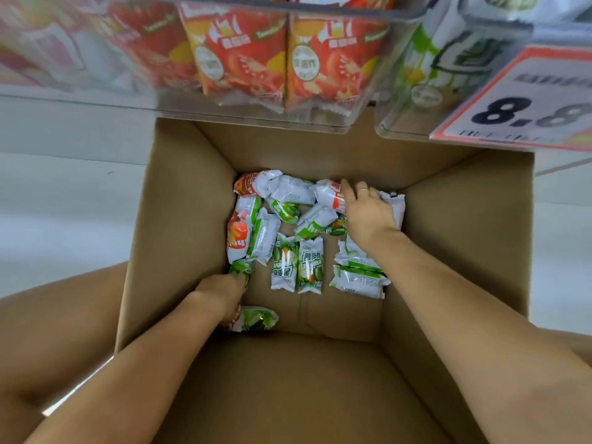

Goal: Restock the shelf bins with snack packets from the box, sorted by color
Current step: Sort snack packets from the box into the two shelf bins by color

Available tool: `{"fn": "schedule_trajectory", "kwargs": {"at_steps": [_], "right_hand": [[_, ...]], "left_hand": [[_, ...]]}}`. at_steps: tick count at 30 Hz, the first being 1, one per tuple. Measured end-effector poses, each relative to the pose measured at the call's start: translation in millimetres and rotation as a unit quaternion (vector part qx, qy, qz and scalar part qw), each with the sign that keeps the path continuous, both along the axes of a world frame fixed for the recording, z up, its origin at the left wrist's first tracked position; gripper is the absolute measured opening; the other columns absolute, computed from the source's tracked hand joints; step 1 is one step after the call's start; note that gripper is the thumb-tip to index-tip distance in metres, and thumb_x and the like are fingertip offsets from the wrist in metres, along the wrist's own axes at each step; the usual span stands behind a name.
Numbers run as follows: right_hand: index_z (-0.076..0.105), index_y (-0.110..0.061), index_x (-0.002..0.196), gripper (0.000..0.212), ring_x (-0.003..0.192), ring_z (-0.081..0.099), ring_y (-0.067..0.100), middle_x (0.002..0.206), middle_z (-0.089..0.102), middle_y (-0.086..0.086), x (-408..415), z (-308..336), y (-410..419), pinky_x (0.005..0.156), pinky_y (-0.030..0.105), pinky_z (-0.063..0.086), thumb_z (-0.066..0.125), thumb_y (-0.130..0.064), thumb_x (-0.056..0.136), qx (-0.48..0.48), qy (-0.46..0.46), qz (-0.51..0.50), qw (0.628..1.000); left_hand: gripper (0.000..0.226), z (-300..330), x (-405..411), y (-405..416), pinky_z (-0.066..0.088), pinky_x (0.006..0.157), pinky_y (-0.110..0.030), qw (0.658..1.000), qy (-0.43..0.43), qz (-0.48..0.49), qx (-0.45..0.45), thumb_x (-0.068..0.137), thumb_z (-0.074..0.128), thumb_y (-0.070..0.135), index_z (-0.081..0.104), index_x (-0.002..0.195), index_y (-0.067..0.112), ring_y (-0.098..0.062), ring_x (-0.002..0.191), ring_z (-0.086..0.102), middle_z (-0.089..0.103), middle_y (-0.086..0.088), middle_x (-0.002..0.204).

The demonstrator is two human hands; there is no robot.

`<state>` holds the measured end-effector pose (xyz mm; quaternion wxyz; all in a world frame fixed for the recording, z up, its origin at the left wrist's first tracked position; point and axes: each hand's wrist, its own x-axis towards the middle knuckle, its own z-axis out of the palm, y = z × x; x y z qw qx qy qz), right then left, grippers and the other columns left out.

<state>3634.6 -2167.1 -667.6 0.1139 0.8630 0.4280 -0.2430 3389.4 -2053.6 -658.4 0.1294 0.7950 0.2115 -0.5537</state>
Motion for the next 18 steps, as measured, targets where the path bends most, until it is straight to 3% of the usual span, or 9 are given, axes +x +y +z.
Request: {"fn": "schedule_trajectory", "kwargs": {"at_steps": [3, 6, 8, 11, 13, 15, 18], "right_hand": [[0.024, -0.008, 0.147, 0.062, 0.13, 0.035, 0.033, 0.143, 0.033, 0.017, -8.8, -4.7, -6.7, 0.096, 0.042, 0.043, 0.055, -0.017, 0.094, -0.003, 0.014, -0.053, 0.999], [0.034, -0.008, 0.136, 0.06, 0.124, 0.045, 0.035, 0.139, 0.041, 0.018, -15.0, -9.1, -19.4, 0.092, 0.041, 0.044, 0.065, -0.026, 0.089, 0.028, 0.115, -0.197, 0.973], [0.037, -0.009, 0.13, 0.059, 0.112, 0.056, 0.036, 0.127, 0.055, 0.017, -20.9, -12.1, -26.6, 0.083, 0.039, 0.045, 0.069, -0.027, 0.084, 0.072, 0.172, -0.289, 0.939], [0.045, -0.009, 0.125, 0.064, 0.104, 0.059, 0.034, 0.117, 0.06, 0.016, -32.8, -8.3, -28.9, 0.074, 0.032, 0.043, 0.077, -0.033, 0.075, 0.103, 0.2, -0.354, 0.908], [0.053, -0.008, 0.116, 0.056, 0.097, 0.06, 0.03, 0.109, 0.062, 0.014, -44.2, -3.6, -28.7, 0.069, 0.027, 0.04, 0.077, -0.035, 0.073, 0.1, 0.233, -0.381, 0.889], [0.055, -0.01, 0.111, 0.052, 0.089, 0.06, 0.025, 0.101, 0.063, 0.008, -56.5, 4.9, -26.8, 0.065, 0.025, 0.038, 0.078, -0.037, 0.072, 0.127, 0.269, -0.397, 0.868], [0.052, -0.011, 0.108, 0.047, 0.085, 0.058, 0.019, 0.094, 0.062, 0.002, -74.9, 24.3, -22.1, 0.067, 0.025, 0.04, 0.079, -0.029, 0.074, 0.198, 0.327, -0.424, 0.821]], "left_hand": [[0.052, 11.7, 9.2, 8.3, 0.046, 0.084, -0.03, 0.989, -0.035, 0.145, 0.001, 0.079, 0.071, 0.038, 0.05, 0.122, 0.016, -0.024, 0.109, 0.056, 0.053, -0.008, 0.124], [0.046, 18.5, 18.1, 11.5, 0.045, 0.076, -0.025, 0.934, -0.121, 0.336, -0.008, 0.07, 0.078, 0.041, 0.059, 0.106, 0.021, -0.017, 0.094, 0.058, 0.062, -0.003, 0.112], [0.057, 24.2, 22.0, 9.7, 0.049, 0.084, -0.027, 0.861, -0.175, 0.476, -0.032, 0.066, 0.081, 0.039, 0.062, 0.115, 0.018, -0.018, 0.098, 0.061, 0.066, -0.003, 0.111], [0.046, 44.1, 32.5, 4.9, 0.047, 0.078, -0.026, 0.694, -0.192, 0.683, -0.12, 0.078, 0.077, 0.03, 0.059, 0.118, 0.015, -0.016, 0.093, 0.062, 0.067, -0.002, 0.107], [0.047, 57.5, 38.1, 0.9, 0.049, 0.078, -0.027, 0.591, -0.171, 0.762, -0.2, 0.081, 0.073, 0.032, 0.058, 0.121, 0.014, -0.016, 0.095, 0.064, 0.068, -0.001, 0.105], [0.053, 67.1, 39.2, -1.9, 0.05, 0.087, -0.03, 0.525, -0.172, 0.79, -0.266, 0.077, 0.075, 0.032, 0.058, 0.123, 0.013, -0.019, 0.104, 0.064, 0.067, -0.004, 0.114], [0.047, 86.1, 41.8, -8.2, 0.052, 0.091, -0.035, 0.469, -0.188, 0.797, -0.331, 0.072, 0.076, 0.024, 0.063, 0.115, 0.01, -0.019, 0.105, 0.065, 0.068, -0.007, 0.117]]}}
